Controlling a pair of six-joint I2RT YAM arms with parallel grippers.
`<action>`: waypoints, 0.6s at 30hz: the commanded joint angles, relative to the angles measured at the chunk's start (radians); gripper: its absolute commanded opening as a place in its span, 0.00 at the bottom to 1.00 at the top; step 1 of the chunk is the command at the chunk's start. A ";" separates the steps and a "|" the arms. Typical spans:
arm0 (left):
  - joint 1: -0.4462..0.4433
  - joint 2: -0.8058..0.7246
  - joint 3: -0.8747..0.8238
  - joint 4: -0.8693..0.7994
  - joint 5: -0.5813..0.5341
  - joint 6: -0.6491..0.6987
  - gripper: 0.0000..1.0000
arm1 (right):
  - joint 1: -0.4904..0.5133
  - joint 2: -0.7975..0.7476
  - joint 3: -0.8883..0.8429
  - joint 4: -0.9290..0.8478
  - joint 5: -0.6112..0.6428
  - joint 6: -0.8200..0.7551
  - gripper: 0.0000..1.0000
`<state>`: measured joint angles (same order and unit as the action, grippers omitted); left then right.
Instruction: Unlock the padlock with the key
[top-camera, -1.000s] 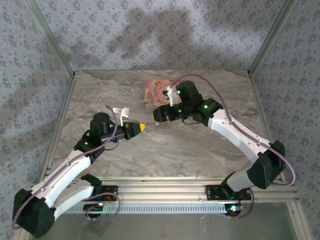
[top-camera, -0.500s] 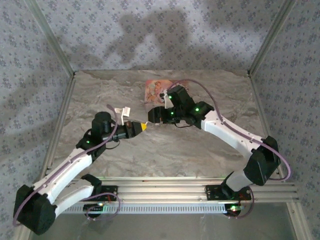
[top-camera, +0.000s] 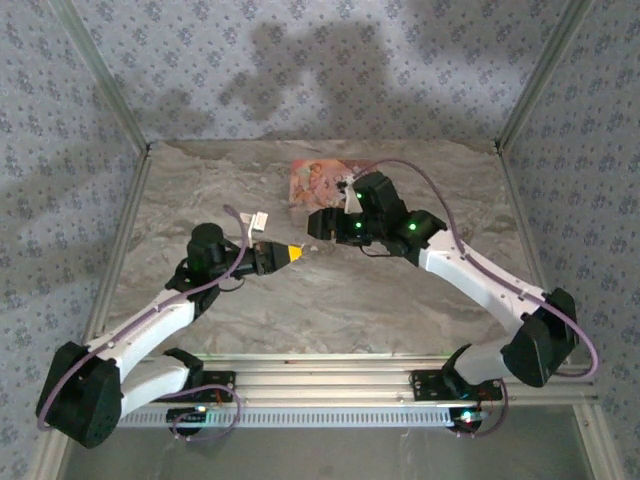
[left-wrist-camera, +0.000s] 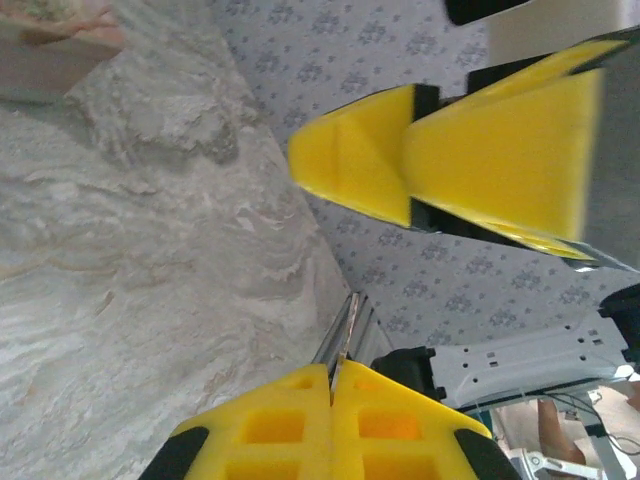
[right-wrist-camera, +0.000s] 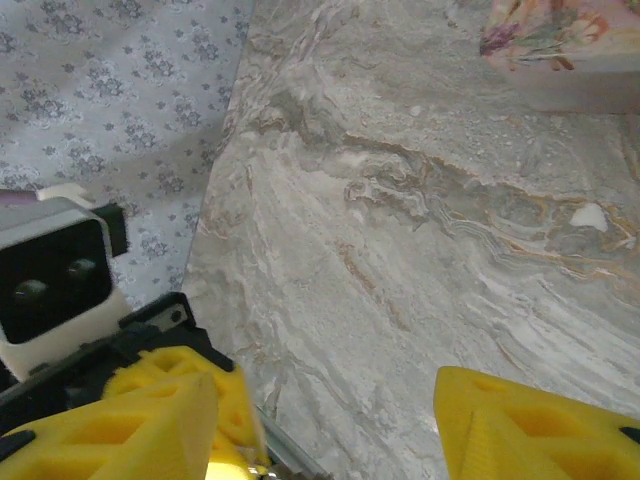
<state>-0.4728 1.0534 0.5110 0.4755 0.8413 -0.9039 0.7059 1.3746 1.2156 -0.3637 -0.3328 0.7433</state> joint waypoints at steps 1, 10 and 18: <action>0.003 0.005 0.006 0.134 0.051 0.003 0.00 | -0.017 -0.060 -0.070 0.076 -0.040 0.032 0.57; 0.002 0.005 0.020 0.135 0.044 0.024 0.00 | -0.014 -0.039 -0.098 0.266 -0.192 0.050 0.55; 0.002 0.022 0.031 0.170 0.057 -0.042 0.00 | 0.031 0.012 -0.083 0.321 -0.218 0.019 0.35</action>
<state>-0.4728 1.0695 0.5110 0.5823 0.8700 -0.9192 0.7265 1.3697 1.1042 -0.0902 -0.5179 0.7719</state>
